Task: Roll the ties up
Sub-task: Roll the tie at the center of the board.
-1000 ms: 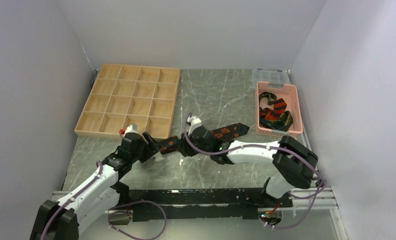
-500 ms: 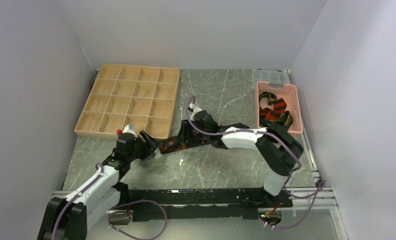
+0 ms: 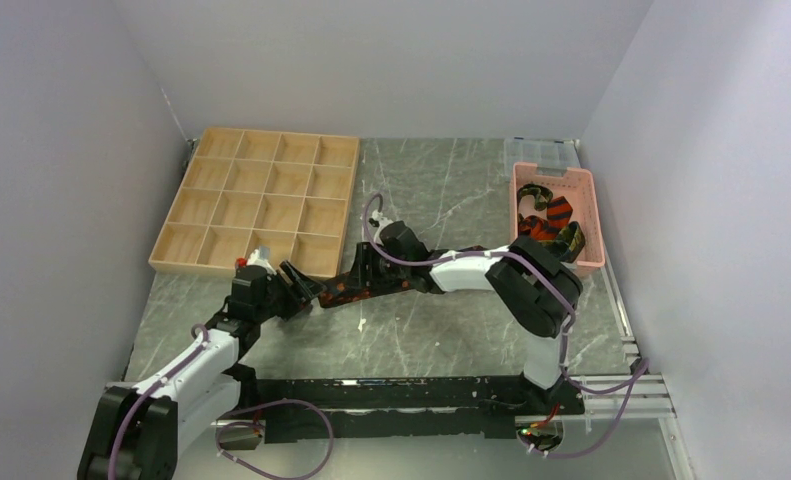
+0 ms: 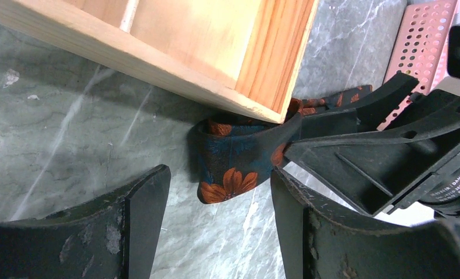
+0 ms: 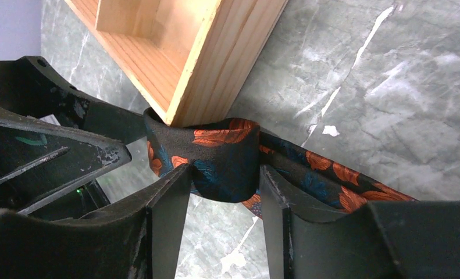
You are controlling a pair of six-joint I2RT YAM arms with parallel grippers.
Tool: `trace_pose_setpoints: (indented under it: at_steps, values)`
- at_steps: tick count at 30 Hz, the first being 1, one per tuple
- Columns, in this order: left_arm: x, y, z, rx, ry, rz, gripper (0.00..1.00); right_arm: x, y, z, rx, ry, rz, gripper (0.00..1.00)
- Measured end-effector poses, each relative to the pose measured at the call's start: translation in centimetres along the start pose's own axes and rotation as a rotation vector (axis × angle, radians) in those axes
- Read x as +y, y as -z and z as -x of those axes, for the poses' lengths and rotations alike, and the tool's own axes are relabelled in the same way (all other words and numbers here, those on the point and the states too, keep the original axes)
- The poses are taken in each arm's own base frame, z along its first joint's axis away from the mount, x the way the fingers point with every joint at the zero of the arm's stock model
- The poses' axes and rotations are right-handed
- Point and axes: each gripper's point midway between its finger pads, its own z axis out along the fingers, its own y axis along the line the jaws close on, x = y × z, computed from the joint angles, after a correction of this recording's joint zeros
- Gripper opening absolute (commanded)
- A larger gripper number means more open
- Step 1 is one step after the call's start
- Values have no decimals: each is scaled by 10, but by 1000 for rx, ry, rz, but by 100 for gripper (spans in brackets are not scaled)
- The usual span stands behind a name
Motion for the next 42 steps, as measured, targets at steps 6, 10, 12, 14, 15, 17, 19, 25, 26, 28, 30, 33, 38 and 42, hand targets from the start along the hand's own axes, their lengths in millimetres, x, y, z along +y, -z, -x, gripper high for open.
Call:
trace_pose_setpoints:
  at_steps: [6, 10, 12, 14, 15, 17, 19, 25, 26, 28, 30, 33, 38, 42]
  values:
    - [-2, -1, 0, 3, -2, -12, 69, 4, -3, -1, 5, -24, 32, 43]
    - [0, -1, -1, 8, 0, -7, 69, 10, -3, 0, -3, -38, 62, 38]
    - [-1, -1, -1, 6, -1, -9, 69, 10, -3, -2, -3, -55, 71, 37]
    - [-1, -1, -1, 5, -1, -10, 69, 10, -2, -4, -3, -75, 75, 36]
    - [-1, -1, -1, 5, -1, -10, 69, 10, -2, -5, -4, -85, 78, 36]
    - [-1, -1, -1, 6, -1, -10, 69, 9, -2, -7, -5, -108, 85, 35]
    - [1, -1, -3, 8, 0, -7, 69, 8, -1, -9, -6, -129, 89, 35]
    - [3, -1, -5, 14, 2, -7, 69, 7, 1, -17, 3, -193, 100, 33]
    - [3, -1, -5, 15, 2, -7, 69, 8, 1, -17, 2, -202, 104, 33]
    - [3, -1, -6, 18, 2, -9, 69, 9, 1, -17, 0, -216, 111, 33]
    - [3, -1, -6, 20, 2, -12, 69, 10, 0, -17, -1, -225, 114, 32]
    - [3, -1, -7, 24, 2, -11, 68, 10, -1, -18, 1, -234, 115, 32]
    - [5, -3, -10, 39, -2, -6, 68, 9, -3, -21, 4, -237, 114, 32]
    - [6, -3, -10, 39, -8, -3, 68, 2, -8, -27, 17, -247, 101, 32]
